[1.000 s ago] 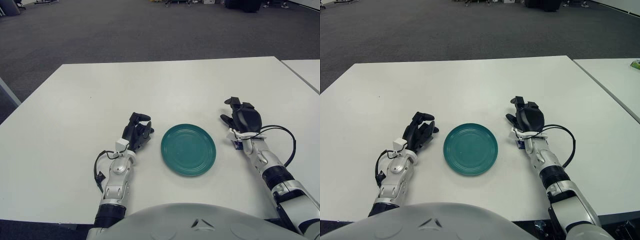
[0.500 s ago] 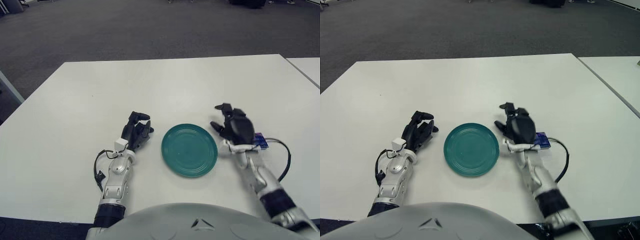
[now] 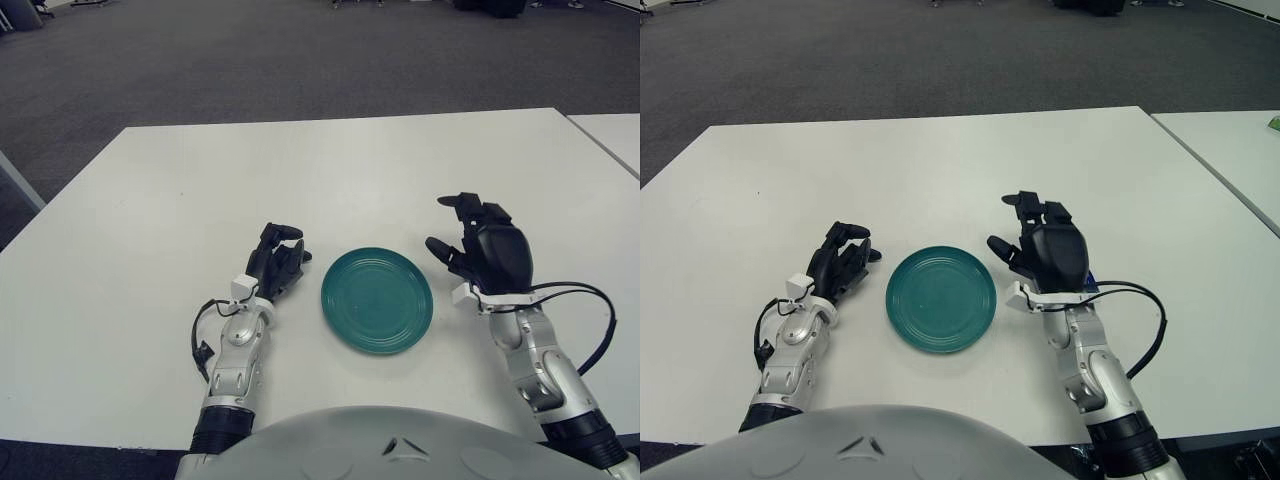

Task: Put the gum into the plate.

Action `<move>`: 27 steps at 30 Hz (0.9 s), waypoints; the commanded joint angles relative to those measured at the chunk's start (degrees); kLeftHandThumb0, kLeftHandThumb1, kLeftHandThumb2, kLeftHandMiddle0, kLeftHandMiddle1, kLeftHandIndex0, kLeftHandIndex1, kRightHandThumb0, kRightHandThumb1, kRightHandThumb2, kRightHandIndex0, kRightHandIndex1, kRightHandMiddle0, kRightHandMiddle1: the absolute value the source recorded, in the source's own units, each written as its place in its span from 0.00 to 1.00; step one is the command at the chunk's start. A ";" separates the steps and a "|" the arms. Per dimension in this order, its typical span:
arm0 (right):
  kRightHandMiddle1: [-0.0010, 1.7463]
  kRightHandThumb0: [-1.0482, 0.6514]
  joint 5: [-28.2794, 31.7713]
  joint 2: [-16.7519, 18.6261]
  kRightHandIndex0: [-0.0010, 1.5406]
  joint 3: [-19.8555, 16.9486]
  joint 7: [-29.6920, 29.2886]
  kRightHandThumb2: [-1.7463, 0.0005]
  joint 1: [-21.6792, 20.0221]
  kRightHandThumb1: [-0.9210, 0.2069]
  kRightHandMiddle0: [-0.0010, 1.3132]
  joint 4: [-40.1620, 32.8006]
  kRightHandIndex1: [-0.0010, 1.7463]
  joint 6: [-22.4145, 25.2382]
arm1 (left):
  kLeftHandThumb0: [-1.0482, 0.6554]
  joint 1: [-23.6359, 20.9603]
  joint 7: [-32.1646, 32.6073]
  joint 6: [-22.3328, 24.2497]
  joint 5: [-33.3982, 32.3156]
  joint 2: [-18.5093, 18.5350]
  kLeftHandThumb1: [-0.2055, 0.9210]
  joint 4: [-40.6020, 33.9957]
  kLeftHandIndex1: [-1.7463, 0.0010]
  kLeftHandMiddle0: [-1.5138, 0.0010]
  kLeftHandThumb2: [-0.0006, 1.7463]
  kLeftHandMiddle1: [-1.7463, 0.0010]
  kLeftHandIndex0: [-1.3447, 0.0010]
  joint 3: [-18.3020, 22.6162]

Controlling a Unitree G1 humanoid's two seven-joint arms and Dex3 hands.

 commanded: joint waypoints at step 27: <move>0.48 0.06 2.16 -9.92 0.21 -11.63 15.82 0.59 9.94 0.00 0.00 -2.72 0.21 -4.07 | 0.41 -1.34 1.78 1.95 5.38 1.74 1.00 2.29 0.00 0.74 0.30 0.08 0.85 -1.30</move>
